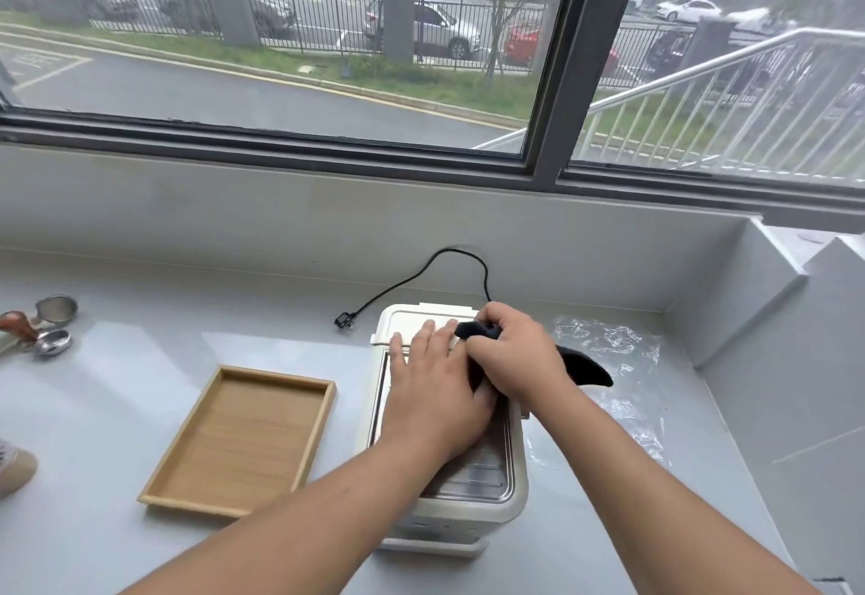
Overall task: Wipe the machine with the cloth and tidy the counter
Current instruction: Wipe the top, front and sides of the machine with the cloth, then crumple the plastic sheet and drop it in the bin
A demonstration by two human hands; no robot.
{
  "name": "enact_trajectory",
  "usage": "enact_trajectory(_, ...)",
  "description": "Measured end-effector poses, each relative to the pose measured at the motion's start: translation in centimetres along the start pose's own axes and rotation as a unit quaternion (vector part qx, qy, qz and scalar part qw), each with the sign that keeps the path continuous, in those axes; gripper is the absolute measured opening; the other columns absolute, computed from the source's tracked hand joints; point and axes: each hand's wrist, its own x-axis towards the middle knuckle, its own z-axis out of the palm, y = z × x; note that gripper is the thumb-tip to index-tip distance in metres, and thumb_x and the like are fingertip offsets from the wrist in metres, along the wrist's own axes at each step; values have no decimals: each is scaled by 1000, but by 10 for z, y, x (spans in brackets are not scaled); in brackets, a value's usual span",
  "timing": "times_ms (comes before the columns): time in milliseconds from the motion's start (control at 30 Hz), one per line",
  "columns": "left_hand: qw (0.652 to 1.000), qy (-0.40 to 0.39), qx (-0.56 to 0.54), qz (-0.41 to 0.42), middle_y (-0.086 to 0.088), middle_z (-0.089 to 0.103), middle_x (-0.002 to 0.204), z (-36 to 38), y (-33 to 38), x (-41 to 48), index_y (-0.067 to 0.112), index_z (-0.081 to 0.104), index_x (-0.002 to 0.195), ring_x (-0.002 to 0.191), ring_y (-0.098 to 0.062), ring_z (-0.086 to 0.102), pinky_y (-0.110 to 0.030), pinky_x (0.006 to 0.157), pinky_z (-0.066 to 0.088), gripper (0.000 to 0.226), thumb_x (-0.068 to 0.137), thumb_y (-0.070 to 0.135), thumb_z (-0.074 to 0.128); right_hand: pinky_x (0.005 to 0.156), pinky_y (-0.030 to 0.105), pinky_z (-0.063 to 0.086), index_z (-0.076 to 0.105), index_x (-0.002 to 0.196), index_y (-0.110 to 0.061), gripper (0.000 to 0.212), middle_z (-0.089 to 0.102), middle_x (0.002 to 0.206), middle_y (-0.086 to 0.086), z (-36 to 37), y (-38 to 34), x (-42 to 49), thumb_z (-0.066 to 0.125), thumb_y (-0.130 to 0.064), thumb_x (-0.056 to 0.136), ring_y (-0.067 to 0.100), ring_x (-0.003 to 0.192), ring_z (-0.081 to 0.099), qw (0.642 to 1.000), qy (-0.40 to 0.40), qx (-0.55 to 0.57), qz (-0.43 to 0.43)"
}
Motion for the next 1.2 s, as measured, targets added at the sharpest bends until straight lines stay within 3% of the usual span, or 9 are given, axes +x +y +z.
enact_trajectory(100,995,30,-93,-12,1,53,145,-4,0,0,20,53,131,152,-22,29,-53,128,5,52,89,48,42,58,31,41,58,79,-26,17,55,52,-15,1,-5,0,54,-31,63,5,51,48,997,-26,70,29)
enact_trajectory(200,972,69,-223,-26,4,62,108,-10,-5,-1,19,57,103,115,-24,53,-51,123,23,24,81,29,51,59,30,41,61,75,-26,12,52,54,-15,10,-18,-11,56,-25,64,10,54,48,984,-26,167,47)
enact_trajectory(300,917,88,-385,-61,2,64,92,-19,-15,-5,26,55,93,92,-26,59,-53,91,51,18,77,20,50,47,25,41,66,77,-27,17,57,57,-9,21,-37,-20,56,-20,66,15,49,50,961,-45,264,77)
enact_trajectory(367,901,75,-421,-71,1,66,93,-24,-24,-8,30,54,93,89,-26,63,-47,74,53,19,76,23,49,41,23,40,67,86,-21,22,60,60,-3,29,-49,-23,55,-19,68,18,45,51,956,-49,275,88)
enact_trajectory(467,906,39,-415,-77,2,68,99,-35,-45,-15,39,46,96,89,-22,65,-39,69,50,23,76,28,51,41,24,42,67,94,-15,28,64,71,4,41,-63,-28,53,-18,70,19,47,54,957,-69,265,99)
enact_trajectory(633,937,-30,-347,-27,12,66,109,-61,-77,-26,46,35,112,89,-17,69,-37,70,54,48,73,30,57,55,28,47,63,79,-19,15,65,64,-4,58,-78,-43,55,-17,67,17,58,58,964,-75,234,103)
enact_trajectory(833,968,-127,-211,55,10,64,107,-94,-95,-28,35,44,123,93,-17,65,-38,72,56,56,70,23,55,63,31,47,58,85,-21,14,66,77,-5,64,-93,-60,64,-23,73,13,69,61,988,-65,111,83)
enact_trajectory(1033,979,-95,-97,154,8,54,145,-123,-101,-21,31,51,142,133,-22,47,-39,107,44,69,74,31,59,69,37,53,54,103,-34,29,62,94,-13,43,-94,-87,59,-50,79,12,84,63,994,21,-110,13)
enact_trajectory(1200,974,-70,-74,201,13,54,147,-127,-81,-14,34,56,139,137,-17,42,-39,109,42,61,80,51,56,93,43,51,60,123,-33,49,58,114,-8,7,-69,-115,55,-64,87,19,115,50,972,47,-228,13)
